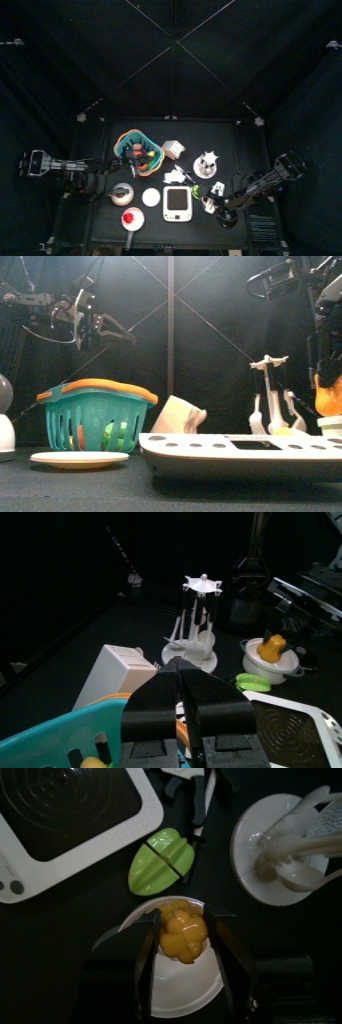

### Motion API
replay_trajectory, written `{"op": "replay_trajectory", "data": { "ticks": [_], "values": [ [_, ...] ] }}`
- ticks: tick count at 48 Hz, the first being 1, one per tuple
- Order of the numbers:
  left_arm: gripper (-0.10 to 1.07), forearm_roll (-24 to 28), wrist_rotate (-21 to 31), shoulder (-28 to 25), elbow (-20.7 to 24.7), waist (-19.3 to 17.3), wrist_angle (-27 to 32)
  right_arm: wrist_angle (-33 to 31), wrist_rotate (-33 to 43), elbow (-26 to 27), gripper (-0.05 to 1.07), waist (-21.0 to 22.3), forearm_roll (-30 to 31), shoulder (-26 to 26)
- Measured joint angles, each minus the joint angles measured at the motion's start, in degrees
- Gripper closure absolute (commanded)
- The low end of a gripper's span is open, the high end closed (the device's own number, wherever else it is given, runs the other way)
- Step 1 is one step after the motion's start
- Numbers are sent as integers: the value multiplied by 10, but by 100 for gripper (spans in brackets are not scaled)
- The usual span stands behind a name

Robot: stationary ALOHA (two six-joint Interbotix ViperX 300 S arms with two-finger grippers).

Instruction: Place squash onto stovve

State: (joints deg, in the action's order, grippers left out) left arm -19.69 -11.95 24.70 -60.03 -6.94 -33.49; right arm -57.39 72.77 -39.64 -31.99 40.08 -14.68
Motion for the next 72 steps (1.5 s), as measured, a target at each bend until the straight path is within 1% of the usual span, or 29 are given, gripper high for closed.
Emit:
{"op": "replay_trajectory", "data": {
  "ticks": [5,9,17,21,24,29,31,35,39,45,53,56,60,63,72],
  "values": [
    [63,-1,0,0,-3,0,0,5,4,9,50,-1,50,0],
    [63,-1,0,1,-3,1,0,27,9,9,50,0,86,0],
    [63,-1,0,1,-3,0,0,64,24,9,50,3,120,4],
    [63,-1,0,1,-3,1,0,91,37,9,50,12,148,11],
    [63,-2,0,1,-3,0,0,118,43,9,50,23,163,25],
    [63,-3,-1,1,-4,0,0,185,43,25,50,57,190,63],
    [63,-3,0,1,-4,0,0,204,43,33,50,67,197,80],
    [63,-3,0,2,-4,0,1,229,44,43,50,76,209,96],
    [63,-3,0,1,-4,-1,9,247,45,49,50,80,214,110],
    [63,-3,0,1,-4,-1,14,285,44,64,50,97,217,144],
    [63,-3,0,1,-4,-1,14,296,45,80,48,113,215,165],
    [63,-3,0,1,-4,0,14,302,44,80,44,114,211,171],
    [63,-3,-1,1,-4,-1,14,310,44,79,34,115,200,185],
    [63,-3,0,1,-4,0,14,311,45,80,30,118,198,191],
    [63,-3,0,1,-4,0,14,312,44,79,29,120,195,194]
  ]
}}
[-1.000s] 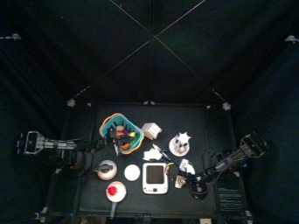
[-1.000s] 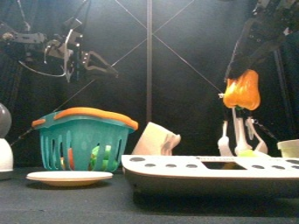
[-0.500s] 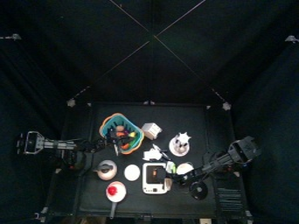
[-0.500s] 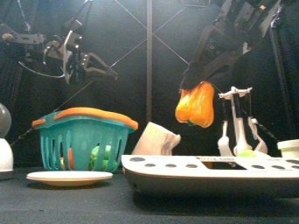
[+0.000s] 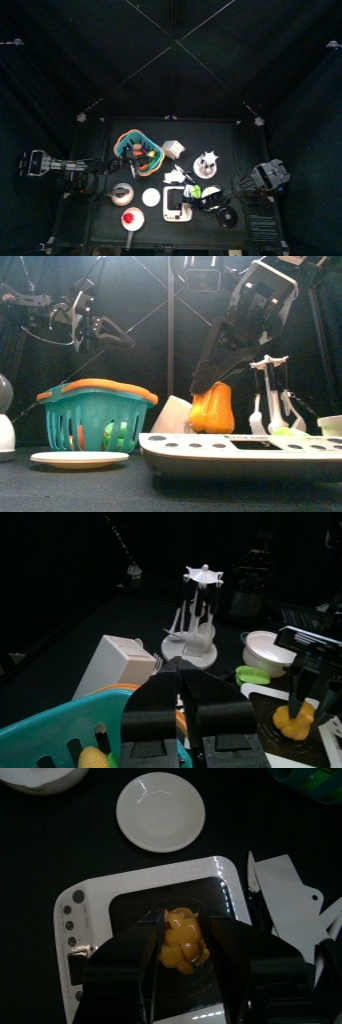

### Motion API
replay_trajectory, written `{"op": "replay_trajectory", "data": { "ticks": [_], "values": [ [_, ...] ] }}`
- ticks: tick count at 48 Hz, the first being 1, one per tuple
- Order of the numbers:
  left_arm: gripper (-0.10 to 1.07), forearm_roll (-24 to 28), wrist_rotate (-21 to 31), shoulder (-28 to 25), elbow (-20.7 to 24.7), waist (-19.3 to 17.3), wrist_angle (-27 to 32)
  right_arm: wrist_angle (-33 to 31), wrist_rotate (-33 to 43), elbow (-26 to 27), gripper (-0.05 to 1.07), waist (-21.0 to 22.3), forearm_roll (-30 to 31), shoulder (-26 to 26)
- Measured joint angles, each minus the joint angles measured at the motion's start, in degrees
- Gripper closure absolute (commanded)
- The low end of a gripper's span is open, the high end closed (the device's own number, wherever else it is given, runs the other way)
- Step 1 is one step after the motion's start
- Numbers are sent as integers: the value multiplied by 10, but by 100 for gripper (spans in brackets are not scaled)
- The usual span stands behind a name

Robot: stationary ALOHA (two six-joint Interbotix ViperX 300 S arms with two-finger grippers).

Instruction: Place squash onto stovve

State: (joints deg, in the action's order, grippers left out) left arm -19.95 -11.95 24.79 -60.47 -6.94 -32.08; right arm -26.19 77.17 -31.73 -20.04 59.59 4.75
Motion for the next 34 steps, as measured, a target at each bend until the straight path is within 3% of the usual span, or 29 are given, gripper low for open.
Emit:
{"op": "replay_trajectory", "data": {
  "ticks": [7,14,24,34],
  "values": [
    [63,0,0,1,0,-1,0,2,0,0,25,3,-8,0],
    [63,0,0,1,0,-1,0,2,0,0,6,4,-8,-5],
    [63,0,0,1,0,-1,0,-33,-9,-9,5,-5,16,-83],
    [63,0,0,1,0,-1,1,-100,-41,-10,6,-1,30,-98]
  ]
}}
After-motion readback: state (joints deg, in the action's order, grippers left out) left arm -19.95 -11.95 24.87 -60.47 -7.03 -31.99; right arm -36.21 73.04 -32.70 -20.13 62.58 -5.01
